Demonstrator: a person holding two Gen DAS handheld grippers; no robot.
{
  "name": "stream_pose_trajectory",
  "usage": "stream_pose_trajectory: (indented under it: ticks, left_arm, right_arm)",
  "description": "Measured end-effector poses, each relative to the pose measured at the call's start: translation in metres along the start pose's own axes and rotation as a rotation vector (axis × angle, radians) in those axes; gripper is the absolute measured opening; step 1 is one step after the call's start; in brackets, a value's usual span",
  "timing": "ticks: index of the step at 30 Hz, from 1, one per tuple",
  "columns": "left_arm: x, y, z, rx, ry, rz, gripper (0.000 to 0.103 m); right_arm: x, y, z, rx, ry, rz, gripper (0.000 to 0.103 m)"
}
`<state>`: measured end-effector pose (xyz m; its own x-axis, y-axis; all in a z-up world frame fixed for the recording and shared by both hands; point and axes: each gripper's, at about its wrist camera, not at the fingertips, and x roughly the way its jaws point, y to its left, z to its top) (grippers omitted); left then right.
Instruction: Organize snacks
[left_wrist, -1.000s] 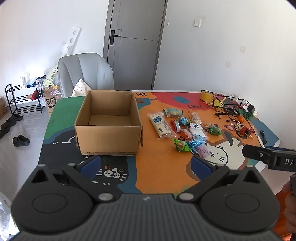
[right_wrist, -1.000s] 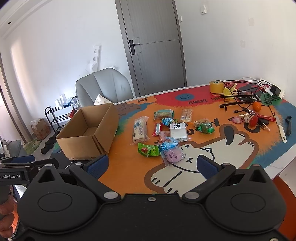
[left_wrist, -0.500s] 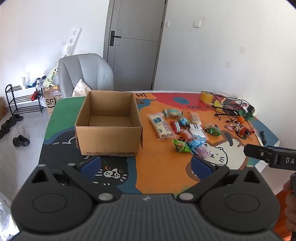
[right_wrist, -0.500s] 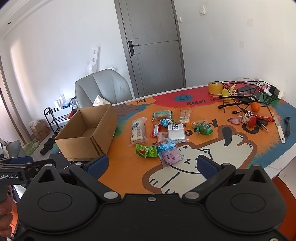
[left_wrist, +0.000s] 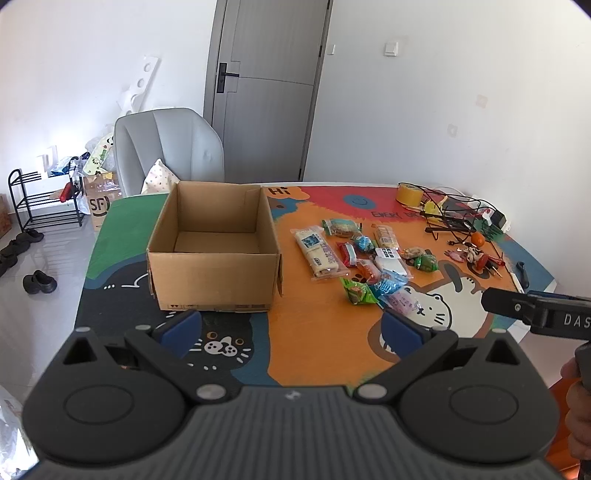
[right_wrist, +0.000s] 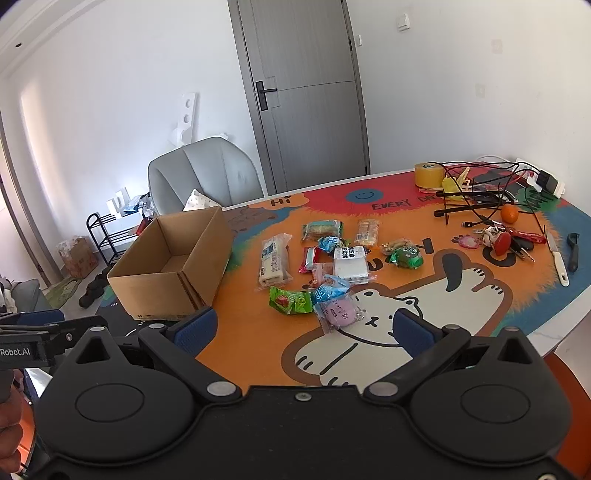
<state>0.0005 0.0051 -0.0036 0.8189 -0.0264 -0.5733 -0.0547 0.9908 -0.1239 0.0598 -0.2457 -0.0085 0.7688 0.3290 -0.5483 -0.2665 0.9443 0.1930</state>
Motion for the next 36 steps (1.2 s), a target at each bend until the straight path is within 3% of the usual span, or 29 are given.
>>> stream_pose_trajectory:
  ticks: [16,24,36]
  left_arm:
    - [0.014,-0.01,0.003,0.007,-0.034,-0.021,0.103]
    - [0.042,-0.019,0.001,0.015,-0.024,-0.037,0.103]
    - [0.087,-0.036,-0.004,0.034,-0.01,-0.12,0.103]
  right_arm:
    - [0.017,-0.017,-0.006,0.018,0.019,0.012,0.103]
    - [0.042,-0.037,-0.017,0.047,0.056,0.029,0.103]
    - [0.072,-0.059,-0.024,0.072,0.064,0.068,0.101]
